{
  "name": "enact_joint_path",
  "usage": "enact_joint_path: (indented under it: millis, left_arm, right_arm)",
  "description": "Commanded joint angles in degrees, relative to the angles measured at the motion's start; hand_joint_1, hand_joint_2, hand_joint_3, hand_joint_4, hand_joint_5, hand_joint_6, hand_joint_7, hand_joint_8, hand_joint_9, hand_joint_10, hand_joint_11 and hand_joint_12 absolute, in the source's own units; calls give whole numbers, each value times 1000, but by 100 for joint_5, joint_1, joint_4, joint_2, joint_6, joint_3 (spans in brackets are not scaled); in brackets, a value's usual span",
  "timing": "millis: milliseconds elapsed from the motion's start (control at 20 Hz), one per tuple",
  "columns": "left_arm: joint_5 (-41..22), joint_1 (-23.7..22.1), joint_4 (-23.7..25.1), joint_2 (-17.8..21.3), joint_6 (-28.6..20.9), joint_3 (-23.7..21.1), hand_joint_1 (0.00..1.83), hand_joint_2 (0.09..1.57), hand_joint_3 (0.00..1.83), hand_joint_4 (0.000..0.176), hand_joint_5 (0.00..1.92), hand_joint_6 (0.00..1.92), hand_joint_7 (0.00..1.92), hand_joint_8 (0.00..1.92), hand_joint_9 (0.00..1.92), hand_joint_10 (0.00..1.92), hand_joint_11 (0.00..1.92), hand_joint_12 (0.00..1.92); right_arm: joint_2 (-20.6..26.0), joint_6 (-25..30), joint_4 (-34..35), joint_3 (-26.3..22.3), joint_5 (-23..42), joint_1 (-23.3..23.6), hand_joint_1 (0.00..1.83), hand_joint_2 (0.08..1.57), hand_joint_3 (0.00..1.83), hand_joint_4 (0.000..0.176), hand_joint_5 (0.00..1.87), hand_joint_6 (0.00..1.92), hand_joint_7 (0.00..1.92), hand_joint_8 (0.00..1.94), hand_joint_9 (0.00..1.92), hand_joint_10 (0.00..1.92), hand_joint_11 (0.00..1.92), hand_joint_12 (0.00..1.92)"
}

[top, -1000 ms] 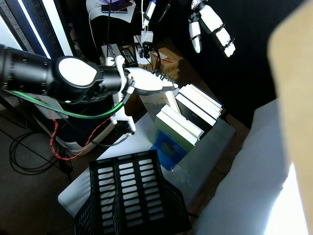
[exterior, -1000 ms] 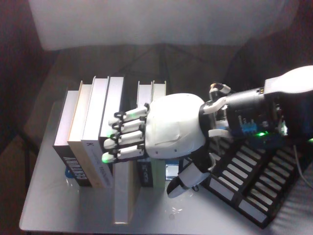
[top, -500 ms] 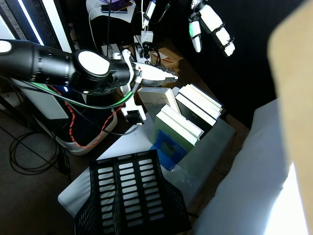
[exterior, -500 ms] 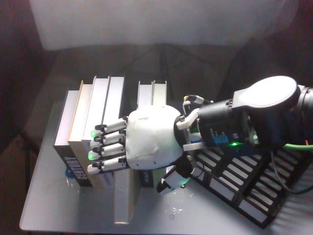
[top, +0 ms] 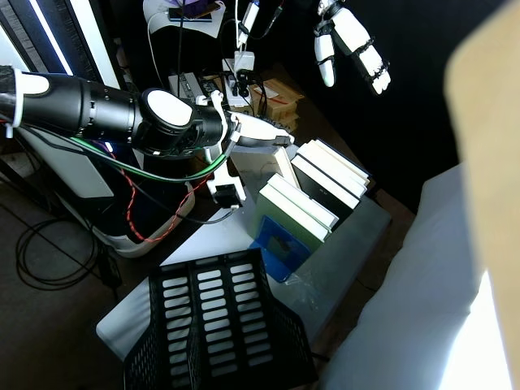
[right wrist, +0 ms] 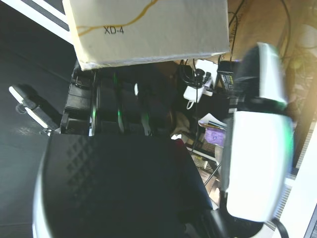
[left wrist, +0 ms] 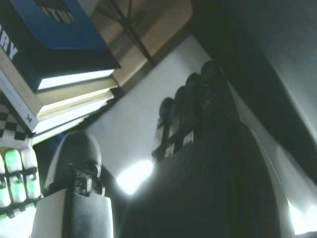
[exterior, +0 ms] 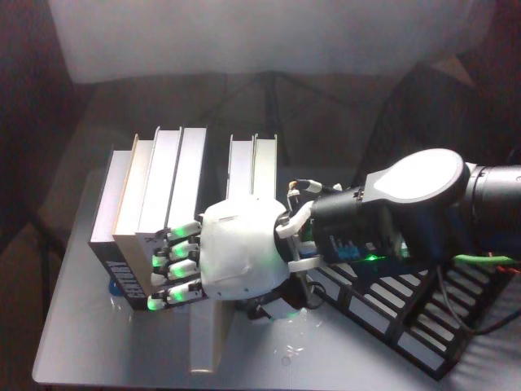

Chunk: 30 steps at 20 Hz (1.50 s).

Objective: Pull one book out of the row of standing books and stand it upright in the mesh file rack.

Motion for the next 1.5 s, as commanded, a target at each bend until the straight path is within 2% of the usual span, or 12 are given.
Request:
enact_joint_path:
  millis: [0,250,450,700,800,850,950,1100,1150,1300,1350,1450]
  left_arm:
    - [-670,7,-135,11,-32,66,408,1261,0,0,22,0,0,0,0,0,0,0]
    - [-678,7,-136,5,-40,67,501,1287,1,0,27,2,0,0,0,0,0,0]
    - [-687,19,-136,-11,-59,68,482,1310,9,9,16,4,0,0,0,0,0,0]
    - [-691,21,-126,-22,-59,70,323,1306,9,0,5,2,0,0,0,0,1,1]
    - [-691,21,-122,-27,-61,71,285,1315,7,0,9,3,0,0,0,0,12,6]
    - [-692,21,-122,-28,-62,71,295,1284,0,0,27,9,0,0,0,0,19,11]
    - [-695,25,-126,-28,-64,70,379,1285,0,0,1,1,0,0,0,0,1,1]
    - [-722,30,-134,-25,-72,69,344,1318,9,0,0,0,0,0,0,0,0,0]
    - [-728,31,-134,-25,-76,69,329,1323,9,0,0,0,0,0,0,0,0,0]
    - [-748,31,-133,-29,-90,69,313,1328,5,5,0,0,0,0,0,0,0,0]
    - [-749,35,-133,-31,-92,69,321,1289,0,8,0,0,0,0,0,0,0,0]
    - [-745,36,-133,-34,-94,71,431,1280,0,6,0,0,0,0,0,0,0,0]
  right_arm:
    - [19,-20,93,-9,121,-15,836,933,0,13,153,37,148,14,148,31,0,788]
    - [-36,-20,4,0,71,-45,904,1113,0,33,247,54,251,18,241,64,0,1125]
    - [-77,-46,-7,3,69,-53,940,1061,0,65,140,6,211,1,195,31,0,1005]
    - [-160,-139,-7,29,51,-24,914,1042,0,63,137,3,181,1,198,23,0,1077]
    - [-181,-153,-7,31,44,12,890,945,0,71,5,0,6,0,7,1,0,380]
    - [-181,-155,0,32,42,35,947,969,0,60,55,14,108,14,93,29,0,601]
    - [-190,-172,2,32,40,40,871,993,0,72,1,0,46,3,35,7,0,129]
    - [-240,-173,2,85,-7,13,930,997,0,57,3,0,55,0,65,4,0,24]
    - [-257,-178,2,105,-28,-6,1072,963,5,51,121,1,182,13,180,24,0,389]
    - [-330,-183,2,188,-114,-125,1023,970,0,80,120,5,209,5,132,9,0,295]
    - [-350,-187,-36,209,-155,-160,1052,997,5,86,197,28,304,11,223,42,0,658]
    - [-379,-187,-109,242,-227,-195,1161,1002,2,75,313,58,427,23,292,58,0,703]
